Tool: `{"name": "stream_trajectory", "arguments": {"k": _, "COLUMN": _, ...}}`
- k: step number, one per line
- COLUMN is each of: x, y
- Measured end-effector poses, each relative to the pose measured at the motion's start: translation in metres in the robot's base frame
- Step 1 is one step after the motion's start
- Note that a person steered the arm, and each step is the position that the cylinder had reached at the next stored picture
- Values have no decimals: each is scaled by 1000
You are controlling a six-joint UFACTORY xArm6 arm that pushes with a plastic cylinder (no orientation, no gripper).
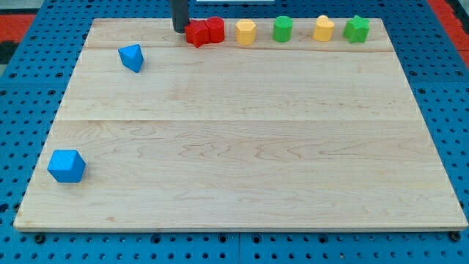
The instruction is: Touch the blue triangle
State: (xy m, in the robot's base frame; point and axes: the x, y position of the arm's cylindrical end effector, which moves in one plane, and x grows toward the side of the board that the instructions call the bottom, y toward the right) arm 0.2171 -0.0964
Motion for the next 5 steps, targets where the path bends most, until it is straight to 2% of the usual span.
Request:
{"name": "stream_trajectory", "arguments": {"k": 2, "x": -10, "y": 29}}
{"name": "stream_trajectory", "arguments": {"k": 3, "x": -13, "y": 14}}
{"name": "stream_trajectory", "arguments": {"k": 4, "x": -12, "y": -44}}
{"name": "stream_trajectory", "arguments": {"k": 5, "x": 51, "y": -82}}
